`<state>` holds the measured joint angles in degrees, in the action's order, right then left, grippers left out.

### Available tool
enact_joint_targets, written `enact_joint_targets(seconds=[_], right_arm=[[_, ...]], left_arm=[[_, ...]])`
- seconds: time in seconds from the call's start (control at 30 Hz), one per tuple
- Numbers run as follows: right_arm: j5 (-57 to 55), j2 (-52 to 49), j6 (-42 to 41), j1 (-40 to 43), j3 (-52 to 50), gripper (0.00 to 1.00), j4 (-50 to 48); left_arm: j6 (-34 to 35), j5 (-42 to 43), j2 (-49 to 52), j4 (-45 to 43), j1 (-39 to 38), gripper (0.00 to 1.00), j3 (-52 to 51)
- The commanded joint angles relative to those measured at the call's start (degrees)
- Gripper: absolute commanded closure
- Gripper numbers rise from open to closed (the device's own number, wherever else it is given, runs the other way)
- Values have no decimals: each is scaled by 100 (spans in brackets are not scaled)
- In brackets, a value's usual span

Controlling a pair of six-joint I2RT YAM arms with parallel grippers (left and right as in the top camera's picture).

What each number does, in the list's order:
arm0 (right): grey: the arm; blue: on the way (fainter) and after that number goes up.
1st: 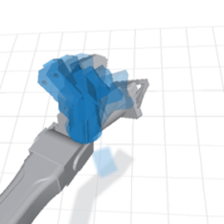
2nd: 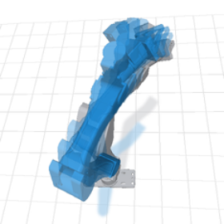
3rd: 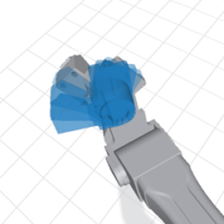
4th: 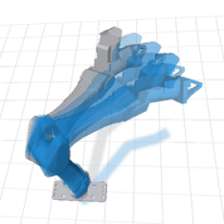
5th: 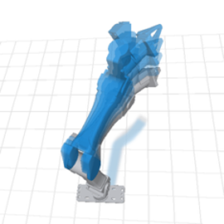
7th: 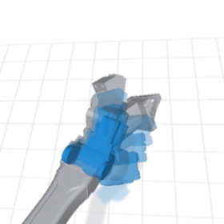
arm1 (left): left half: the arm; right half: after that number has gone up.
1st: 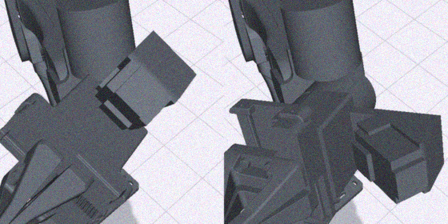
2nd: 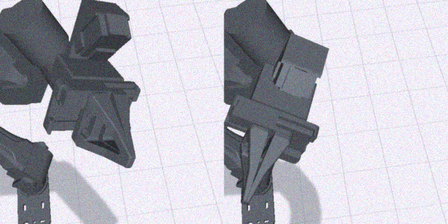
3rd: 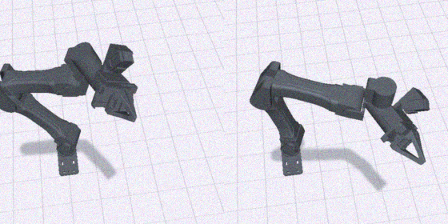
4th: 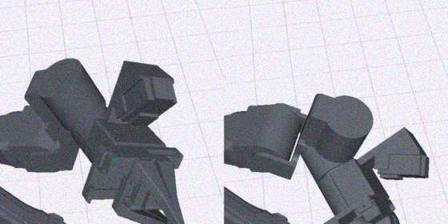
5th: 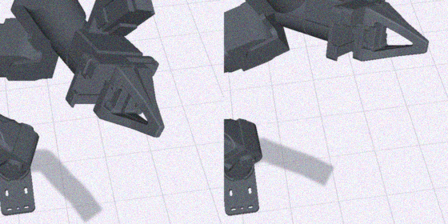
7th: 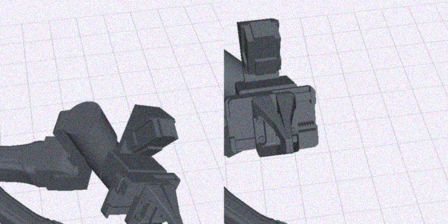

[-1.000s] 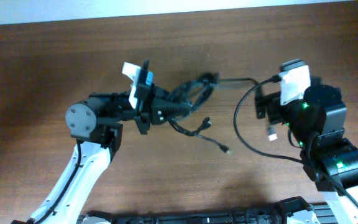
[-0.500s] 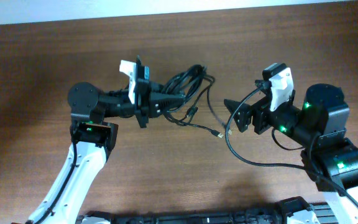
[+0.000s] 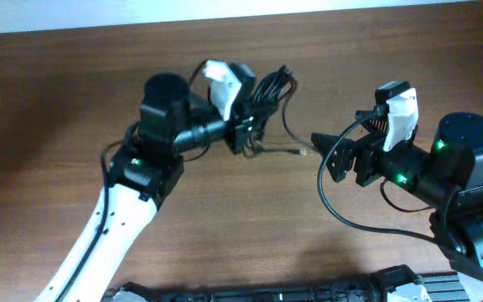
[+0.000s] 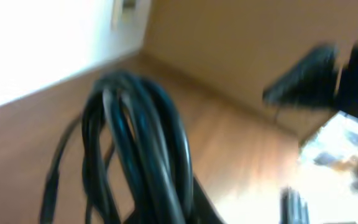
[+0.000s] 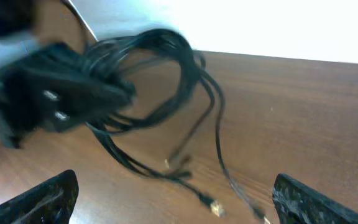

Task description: Untangle cables

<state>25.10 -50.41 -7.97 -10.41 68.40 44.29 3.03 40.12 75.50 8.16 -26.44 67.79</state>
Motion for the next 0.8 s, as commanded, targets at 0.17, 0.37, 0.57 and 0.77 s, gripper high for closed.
enact_joint_targets(seconds=[0.17, 0.37, 0.57, 0.77], right_arm=[[-2, 24, -2194, 31, 94, 1, -140], [459, 17, -3805, 28, 94, 1, -802], [791, 17, -4103, 28, 94, 24, -1222], [789, 15, -4098, 28, 94, 51, -1193]], left_arm=[[-3606, -846, -116, 1388, -267, 100, 962], [-3926, -142, -116, 1401, -313, 100, 962], [-4063, 81, -114, 1379, -835, 100, 962], [-4061, 85, -114, 1335, -1082, 100, 962]])
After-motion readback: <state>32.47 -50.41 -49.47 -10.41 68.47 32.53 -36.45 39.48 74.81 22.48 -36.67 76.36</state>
